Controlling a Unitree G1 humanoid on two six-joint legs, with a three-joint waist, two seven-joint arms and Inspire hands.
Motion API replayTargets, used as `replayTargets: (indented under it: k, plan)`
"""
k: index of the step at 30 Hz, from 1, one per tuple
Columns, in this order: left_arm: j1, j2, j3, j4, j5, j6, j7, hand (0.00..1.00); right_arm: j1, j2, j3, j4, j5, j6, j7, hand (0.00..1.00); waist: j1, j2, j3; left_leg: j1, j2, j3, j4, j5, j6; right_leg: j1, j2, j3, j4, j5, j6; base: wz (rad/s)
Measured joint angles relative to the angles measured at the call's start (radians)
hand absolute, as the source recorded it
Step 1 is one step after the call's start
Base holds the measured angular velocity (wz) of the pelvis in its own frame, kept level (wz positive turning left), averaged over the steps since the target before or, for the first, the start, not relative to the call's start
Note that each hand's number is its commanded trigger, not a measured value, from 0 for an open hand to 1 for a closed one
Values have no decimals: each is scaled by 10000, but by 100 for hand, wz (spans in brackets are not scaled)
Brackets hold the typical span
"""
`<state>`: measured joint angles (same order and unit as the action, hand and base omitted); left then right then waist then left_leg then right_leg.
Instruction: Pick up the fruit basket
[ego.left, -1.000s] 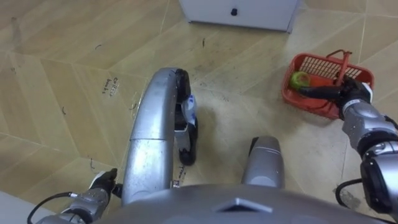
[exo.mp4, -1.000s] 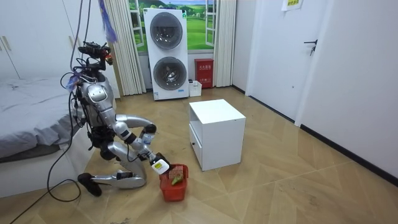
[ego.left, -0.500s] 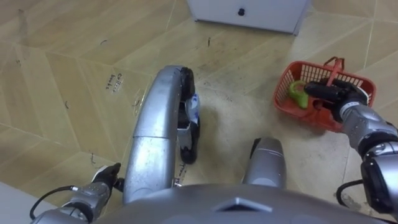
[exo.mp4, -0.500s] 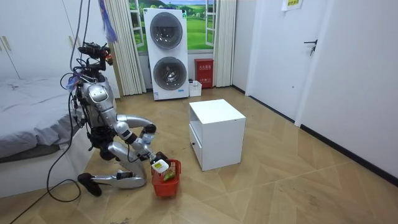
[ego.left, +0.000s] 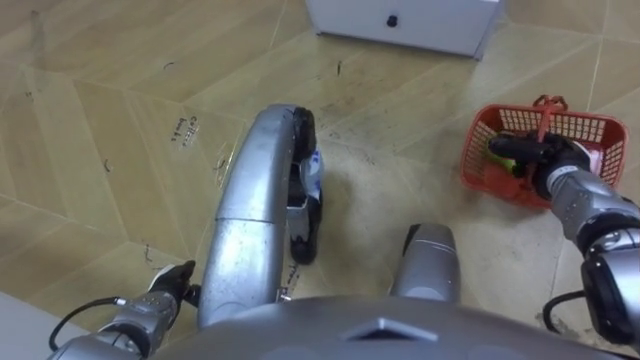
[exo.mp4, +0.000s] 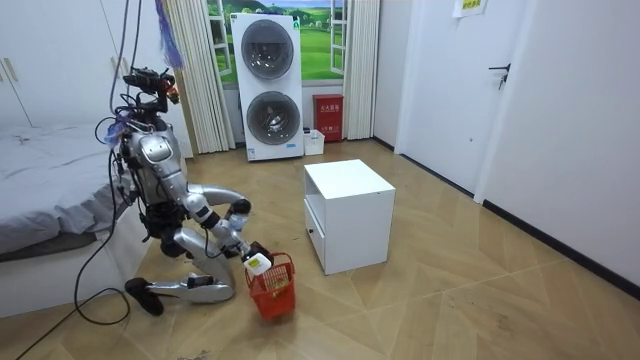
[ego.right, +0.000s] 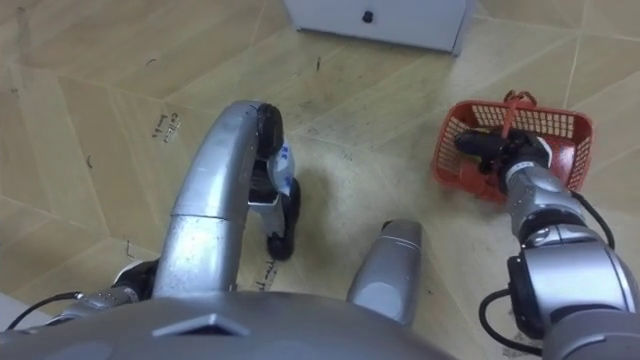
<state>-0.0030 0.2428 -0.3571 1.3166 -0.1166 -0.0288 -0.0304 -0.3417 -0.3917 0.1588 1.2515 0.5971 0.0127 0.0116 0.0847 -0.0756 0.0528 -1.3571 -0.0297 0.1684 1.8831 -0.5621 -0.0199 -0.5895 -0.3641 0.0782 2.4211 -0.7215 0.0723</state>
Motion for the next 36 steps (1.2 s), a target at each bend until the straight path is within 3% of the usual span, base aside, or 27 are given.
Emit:
replayTargets:
  k: [1,5,7,10,14,17,20,23,25,27,28,29,30,31,32,33,34,35,36]
  plan:
    - [-1,0,13,-5,-3,-17,-2,0,-4,-2,-4,-66,-26,15,9,100,15,-92,52,10,-2,-15,-1,-3,0,52,17,-2,-1,1,-1,0]
    - [-3,-1,305,-33,98,-47,-7,0,-4,-24,-54,-600,-306,37,-10,100,-22,-104,56,-69,-25,-173,104,-17,-18,46,166,18,-19,2,-2,-6]
    - [-55,1,694,-83,215,-42,-6,0,-5,-28,-60,-1295,-640,73,-22,100,-127,-160,79,-81,-329,-473,209,-103,-154,188,239,5,-96,3,1,-9]
    - [-218,14,898,-459,332,-58,10,0,-12,-42,-77,-2565,-1037,100,-29,100,-375,-265,72,35,-560,-660,300,-323,-141,495,182,-86,-279,18,30,3]
    - [-728,13,1409,-502,325,-59,102,0,-148,-12,-92,-3614,-1412,109,16,100,-587,-593,-4,293,-707,-700,372,-502,73,1092,137,-384,-702,25,46,13]
    - [-1045,24,1608,-635,334,-58,279,0,-150,78,-151,-4373,-1450,107,-7,100,-642,-647,-7,563,-713,-815,423,-689,266,1561,474,-563,-1247,-35,79,9]
    - [-1112,7,1685,-814,487,-52,445,0,-206,143,-114,-4609,-1493,109,255,100,-430,-602,-33,897,-606,-834,147,-751,416,1750,1089,-319,-2126,-70,131,-6]
    - [-863,-17,1784,-891,922,73,493,0,-232,357,-105,-5001,-1797,290,275,100,-208,-599,-33,1304,-381,-845,-404,-740,460,1714,1295,-95,-3101,-85,151,-37]
    - [-308,-83,1890,-1181,1117,296,474,0,-270,582,3,-5458,-1705,455,374,100,-63,-510,-82,2014,-94,-1001,-1337,-663,593,1911,1476,-72,-4785,-82,151,-68]
    - [193,-122,2045,-1282,1131,435,425,0,-268,695,215,-6040,-1661,548,367,100,-1,-441,-113,2549,95,-1215,-1991,-176,827,2389,1662,-118,-6533,-71,143,-68]
    - [664,-125,2211,-1247,1246,567,388,0,-247,865,266,-6413,-1665,560,365,100,62,-397,-57,2597,132,-1083,-1915,569,1131,3150,1724,-214,-7834,-67,145,-23]
    - [861,-189,2286,-1334,1584,712,338,0,-65,703,113,-6908,-1597,581,346,100,-71,-517,-120,2675,-442,-375,-3240,554,1217,3815,1508,-279,-8937,-68,148,13]
    - [957,-272,2339,-1483,1663,744,302,0,-18,458,21,-7240,-1499,639,339,100,-217,-556,-245,2748,-687,115,-4399,601,1390,4011,1498,-341,-9439,-68,150,63]
    - [1145,-272,2376,-1706,1686,793,249,0,-10,335,-265,-7878,-1313,854,245,100,-243,-700,-378,2951,-780,463,-4942,658,1801,4332,1373,-443,-10338,16,288,51]
    - [1234,-299,2366,-1744,1687,875,270,0,5,325,-369,-8192,-1338,975,228,100,-249,-685,-390,3127,-739,492,-5200,614,1884,4483,1393,-539,-10885,219,342,18]
    - [1234,-308,2396,-1892,1694,996,292,0,64,426,-380,-8608,-1474,1191,311,100,-208,-678,-392,3613,-721,383,-5982,615,1890,4702,1393,-647,-12041,933,317,-30]
    - [1265,-317,2625,-1966,1756,1078,364,0,380,549,-295,-8927,-1613,1356,488,100,-36,-678,-392,4346,-689,185,-6876,731,1782,4937,1403,-709,-12906,1537,380,-49]
    - [1277,-328,2791,-1932,1874,1102,456,0,597,606,-289,-9059,-1683,1391,586,100,-1,-682,-390,4757,-698,89,-7320,823,1745,5026,1397,-744,-13175,1727,369,-59]
    - [1363,-301,3037,-1920,1912,1162,651,0,1009,664,-275,-9335,-1767,1431,760,100,15,-678,-391,5683,-700,-67,-8261,982,1650,5101,1429,-859,-13714,2276,299,-55]
